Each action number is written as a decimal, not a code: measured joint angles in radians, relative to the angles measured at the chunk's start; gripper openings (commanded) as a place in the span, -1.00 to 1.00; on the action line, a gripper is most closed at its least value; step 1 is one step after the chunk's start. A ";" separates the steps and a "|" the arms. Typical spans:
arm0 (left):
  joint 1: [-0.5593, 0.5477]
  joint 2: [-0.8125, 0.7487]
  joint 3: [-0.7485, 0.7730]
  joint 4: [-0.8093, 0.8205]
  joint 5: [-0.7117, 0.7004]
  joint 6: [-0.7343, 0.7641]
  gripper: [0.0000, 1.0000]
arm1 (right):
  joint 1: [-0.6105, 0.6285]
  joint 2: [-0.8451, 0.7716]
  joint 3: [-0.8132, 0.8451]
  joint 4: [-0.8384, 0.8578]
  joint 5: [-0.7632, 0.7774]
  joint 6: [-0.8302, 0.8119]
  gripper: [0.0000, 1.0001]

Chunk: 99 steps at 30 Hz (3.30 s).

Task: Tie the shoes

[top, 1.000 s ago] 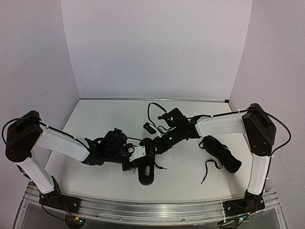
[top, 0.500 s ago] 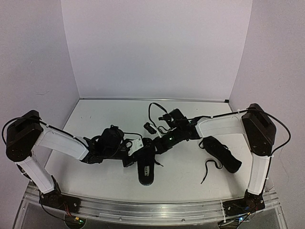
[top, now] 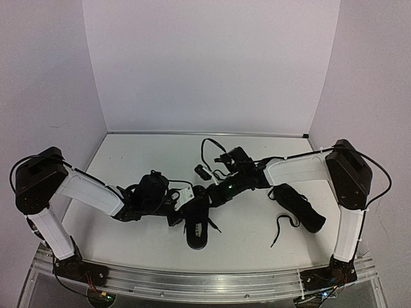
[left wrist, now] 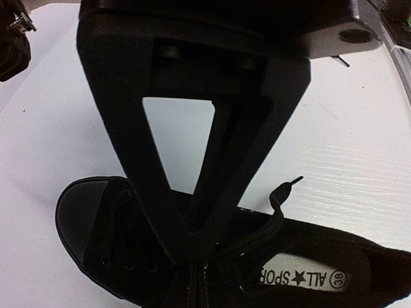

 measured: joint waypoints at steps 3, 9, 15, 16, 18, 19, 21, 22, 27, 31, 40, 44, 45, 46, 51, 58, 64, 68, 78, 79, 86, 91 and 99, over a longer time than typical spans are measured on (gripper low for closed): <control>0.001 0.007 0.000 0.008 0.004 0.000 -1.00 | 0.000 0.000 0.000 0.009 0.003 0.006 -1.00; 0.003 0.018 -0.007 0.040 0.000 -0.022 -1.00 | 0.000 -0.001 -0.003 0.026 -0.002 0.013 -1.00; 0.008 0.036 -0.024 0.109 0.005 -0.100 -1.00 | 0.000 -0.004 -0.020 0.043 -0.029 0.017 -1.00; 0.008 0.041 -0.030 0.126 0.008 -0.112 -1.00 | 0.000 -0.004 -0.023 0.044 -0.035 0.017 -1.00; 0.008 0.053 -0.038 0.159 0.014 -0.139 -1.00 | 0.000 -0.004 -0.030 0.050 -0.043 0.020 -1.00; 0.008 0.060 -0.042 0.174 0.017 -0.150 -1.00 | 0.000 -0.004 -0.034 0.054 -0.046 0.021 -1.00; 0.009 0.072 -0.049 0.206 0.025 -0.174 -1.00 | 0.000 -0.004 -0.040 0.066 -0.052 0.024 -1.00; 0.010 0.076 -0.054 0.221 0.028 -0.186 -1.00 | 0.000 -0.004 -0.043 0.073 -0.055 0.026 -1.00; 0.012 0.102 -0.063 0.278 0.036 -0.228 -1.00 | 0.001 -0.004 -0.053 0.092 -0.067 0.038 -0.99; 0.012 0.123 -0.066 0.312 0.040 -0.245 -1.00 | 0.001 -0.004 -0.062 0.100 -0.071 0.047 -0.89; 0.013 0.131 -0.085 0.361 0.040 -0.247 -1.00 | -0.004 -0.012 -0.078 0.101 -0.094 0.052 -0.63; 0.013 0.131 -0.090 0.376 0.040 -0.236 -1.00 | -0.024 -0.052 -0.087 0.092 -0.094 0.052 -0.60; 0.013 0.131 -0.090 0.376 0.040 -0.235 -1.00 | -0.032 -0.064 -0.087 0.092 -0.094 0.052 -0.59; 0.013 0.131 -0.090 0.377 0.040 -0.234 -1.00 | -0.041 -0.076 -0.088 0.093 -0.093 0.053 -0.60; 0.013 0.131 -0.092 0.379 0.040 -0.232 -1.00 | -0.081 -0.092 -0.088 0.097 -0.072 0.065 -0.70; 0.014 0.131 -0.096 0.385 0.045 -0.225 -1.00 | -0.081 -0.027 -0.087 0.094 -0.060 0.093 -0.72; 0.014 0.131 -0.096 0.385 0.048 -0.212 -1.00 | -0.066 -0.002 -0.087 0.089 -0.067 0.101 -0.70; 0.014 0.131 -0.096 0.385 0.048 -0.209 -1.00 | -0.065 0.001 -0.087 0.103 -0.084 0.113 -0.70; 0.014 0.131 -0.096 0.385 0.048 -0.208 -1.00 | -0.060 0.018 -0.087 0.129 -0.106 0.130 -0.69; 0.014 0.131 -0.096 0.385 0.048 -0.208 -1.00 | -0.059 0.020 -0.087 0.131 -0.107 0.132 -0.69; 0.014 0.131 -0.096 0.385 0.049 -0.208 -1.00 | -0.047 0.024 -0.086 0.138 -0.117 0.139 -0.68; 0.014 0.131 -0.096 0.384 0.054 -0.206 -1.00 | -0.040 0.034 -0.078 0.144 -0.121 0.143 -0.68; 0.016 0.131 -0.096 0.381 0.056 -0.205 -1.00 | -0.037 0.037 -0.075 0.147 -0.120 0.147 -0.95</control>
